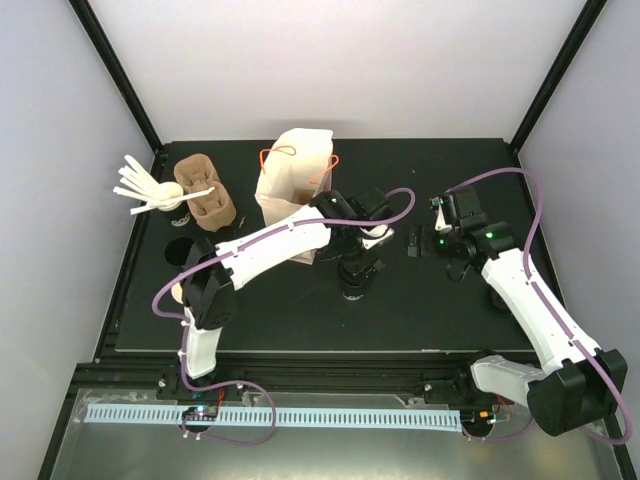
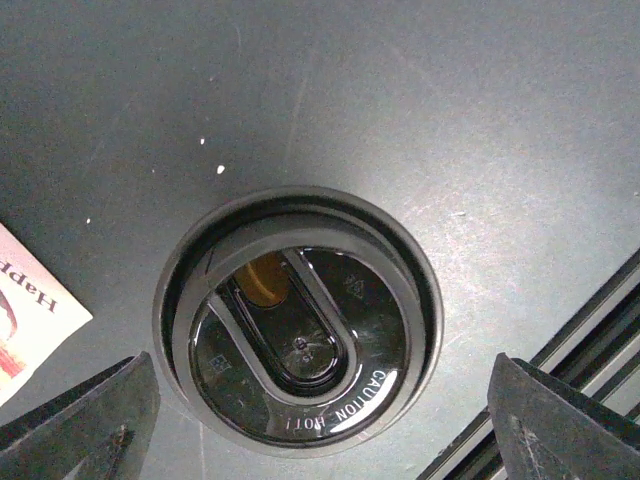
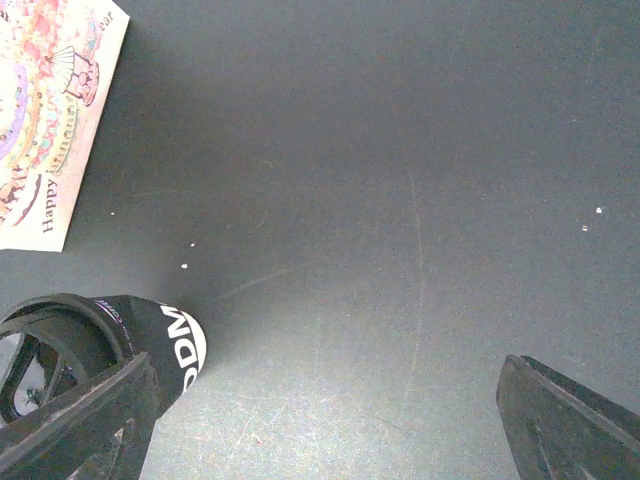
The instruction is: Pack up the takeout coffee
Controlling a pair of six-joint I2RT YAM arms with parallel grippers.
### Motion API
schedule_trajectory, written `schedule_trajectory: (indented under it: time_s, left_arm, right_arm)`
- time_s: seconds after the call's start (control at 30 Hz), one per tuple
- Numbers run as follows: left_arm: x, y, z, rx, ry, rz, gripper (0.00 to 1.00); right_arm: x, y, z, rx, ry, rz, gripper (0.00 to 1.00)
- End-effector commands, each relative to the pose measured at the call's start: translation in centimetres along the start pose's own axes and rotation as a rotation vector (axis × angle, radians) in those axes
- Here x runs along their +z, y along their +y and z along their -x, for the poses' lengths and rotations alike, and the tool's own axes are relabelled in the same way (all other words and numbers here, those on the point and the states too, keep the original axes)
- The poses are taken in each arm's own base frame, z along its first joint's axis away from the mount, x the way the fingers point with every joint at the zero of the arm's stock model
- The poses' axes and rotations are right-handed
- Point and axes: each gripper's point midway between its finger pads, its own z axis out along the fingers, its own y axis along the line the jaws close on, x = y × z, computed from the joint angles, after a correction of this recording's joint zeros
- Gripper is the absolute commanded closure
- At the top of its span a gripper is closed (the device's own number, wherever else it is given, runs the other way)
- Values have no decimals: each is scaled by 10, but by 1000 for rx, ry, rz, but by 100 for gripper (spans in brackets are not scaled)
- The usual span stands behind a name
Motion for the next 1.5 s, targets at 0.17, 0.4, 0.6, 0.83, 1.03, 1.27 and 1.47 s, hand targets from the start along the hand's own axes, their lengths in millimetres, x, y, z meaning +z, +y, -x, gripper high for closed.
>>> schedule_trajectory:
  time_s: [0.17, 0.4, 0.6, 0.83, 1.03, 1.27, 1.47]
  left_arm:
    - [11, 3, -11, -5, 75, 60, 11]
    - [18, 1, -7, -13, 71, 51, 12]
    - [22, 3, -8, -20, 82, 61, 19]
    - [-8, 6, -5, -29, 30, 58, 32]
    - [-58, 12, -5, -48, -69, -98, 37]
    - [-111, 20, -34, -16, -262, -224, 39]
    - [-150, 1, -57, 203, -521, -261, 40]
  right_arm:
    - [1, -4, 5, 22, -16, -14, 5]
    - [-1, -3, 4, 16, -15, -9, 5]
    - [-3, 0, 3, 7, -15, 9, 5]
    - [-12, 25, 8, -69, -53, 156, 5]
    - [-45, 68, 27, -221, -236, 405, 5]
    - [-101, 113, 15, -605, -534, 695, 9]
    - [-124, 153, -38, -1015, -506, 986, 9]
